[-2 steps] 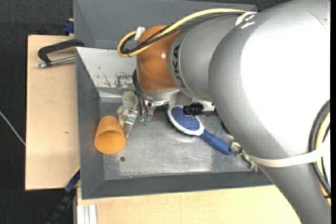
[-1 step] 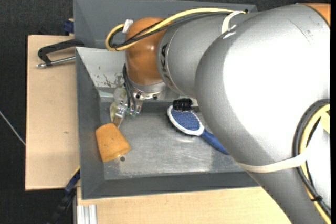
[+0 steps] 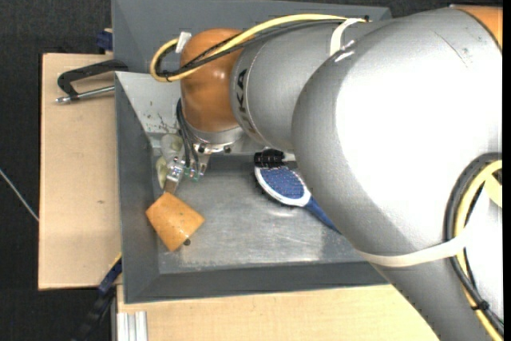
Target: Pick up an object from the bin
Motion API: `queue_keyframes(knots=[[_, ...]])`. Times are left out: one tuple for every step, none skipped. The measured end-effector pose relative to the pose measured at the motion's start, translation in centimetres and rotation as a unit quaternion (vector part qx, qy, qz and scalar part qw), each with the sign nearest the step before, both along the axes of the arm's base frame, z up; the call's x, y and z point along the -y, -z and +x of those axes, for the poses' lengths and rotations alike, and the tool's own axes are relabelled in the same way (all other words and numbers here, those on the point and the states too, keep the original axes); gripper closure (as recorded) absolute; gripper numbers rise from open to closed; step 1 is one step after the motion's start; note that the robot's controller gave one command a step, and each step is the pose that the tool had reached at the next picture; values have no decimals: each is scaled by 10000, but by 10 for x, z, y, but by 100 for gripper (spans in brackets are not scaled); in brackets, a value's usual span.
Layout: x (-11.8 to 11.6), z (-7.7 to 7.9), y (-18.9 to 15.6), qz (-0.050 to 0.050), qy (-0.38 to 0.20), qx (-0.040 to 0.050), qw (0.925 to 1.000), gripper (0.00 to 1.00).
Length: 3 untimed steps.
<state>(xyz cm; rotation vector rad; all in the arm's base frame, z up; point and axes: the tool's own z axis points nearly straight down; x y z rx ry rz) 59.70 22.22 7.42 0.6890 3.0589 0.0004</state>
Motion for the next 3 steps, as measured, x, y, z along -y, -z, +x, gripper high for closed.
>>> queue_keyframes(knots=[[19,-105,-61,19,1290,-4,9916,0],[14,-68,-122,38,1301,24,9915,0],[37,-23,-56,7,862,-36,9963,0]])
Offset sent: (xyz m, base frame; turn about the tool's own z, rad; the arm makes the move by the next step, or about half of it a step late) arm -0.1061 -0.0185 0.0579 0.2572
